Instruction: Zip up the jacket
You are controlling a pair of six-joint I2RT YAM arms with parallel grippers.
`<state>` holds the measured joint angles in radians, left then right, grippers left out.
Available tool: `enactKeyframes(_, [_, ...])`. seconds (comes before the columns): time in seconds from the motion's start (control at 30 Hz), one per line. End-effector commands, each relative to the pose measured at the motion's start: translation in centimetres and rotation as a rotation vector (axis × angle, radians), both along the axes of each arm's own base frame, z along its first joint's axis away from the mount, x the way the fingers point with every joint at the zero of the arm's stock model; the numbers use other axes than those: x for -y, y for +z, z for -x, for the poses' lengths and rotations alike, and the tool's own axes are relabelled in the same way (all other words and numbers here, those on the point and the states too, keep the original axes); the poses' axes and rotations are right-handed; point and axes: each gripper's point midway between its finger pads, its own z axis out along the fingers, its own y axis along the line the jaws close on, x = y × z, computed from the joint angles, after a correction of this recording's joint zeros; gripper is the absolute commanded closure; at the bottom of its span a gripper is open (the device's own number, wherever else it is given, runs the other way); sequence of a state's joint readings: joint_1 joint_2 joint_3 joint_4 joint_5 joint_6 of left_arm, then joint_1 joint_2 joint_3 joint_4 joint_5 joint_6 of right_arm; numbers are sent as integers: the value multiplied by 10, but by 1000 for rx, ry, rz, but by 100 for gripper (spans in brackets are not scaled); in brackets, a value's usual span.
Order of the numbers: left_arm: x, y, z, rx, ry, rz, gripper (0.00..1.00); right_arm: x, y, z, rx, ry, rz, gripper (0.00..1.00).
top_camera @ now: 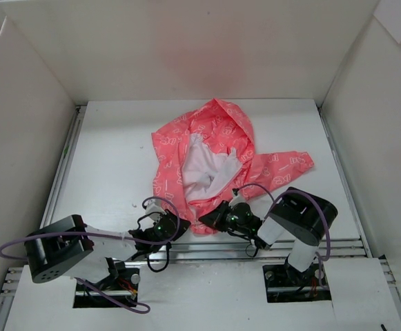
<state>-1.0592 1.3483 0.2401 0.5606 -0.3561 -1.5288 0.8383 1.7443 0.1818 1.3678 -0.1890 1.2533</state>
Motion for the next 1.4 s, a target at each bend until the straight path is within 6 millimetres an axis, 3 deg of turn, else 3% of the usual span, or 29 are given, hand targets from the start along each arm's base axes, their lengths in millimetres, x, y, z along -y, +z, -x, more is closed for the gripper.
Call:
enactKeyframes(0.0, [13,28,-12,72,-5,63,100,-30,100,-18,277,37,-306,100])
enactKeyframes(0.33, [8,34,-4,84,-43,57,100,-40,107,-38,255,40,-349,100])
enactKeyframes(0.73, [16,16,7,33,-92,97,100,-42,137,-89,309,-37,-424,100])
enactKeyframes(0.9, [14,11,9,20,-92,116,100,-50,159,-100,356,-35,-465,100])
enactKeyframes(0.97, [11,11,7,21,-84,111,100,-48,154,-102,359,-45,-449,100])
enactKeyframes(1.07, [9,14,5,24,-86,95,100,-44,146,-90,347,-21,-428,100])
enactKeyframes(1.17, [4,37,3,62,-89,65,100,-30,127,-78,324,-37,-375,100])
enactKeyframes(1.27, [-12,45,1,79,-46,-13,76,-21,115,-66,297,-30,-347,100])
enactKeyframes(1.33, [-17,63,1,116,-13,34,59,-22,112,-59,283,-13,-345,100])
enactKeyframes(1.37, [-22,63,-1,125,10,37,56,-21,113,-56,283,-10,-347,100])
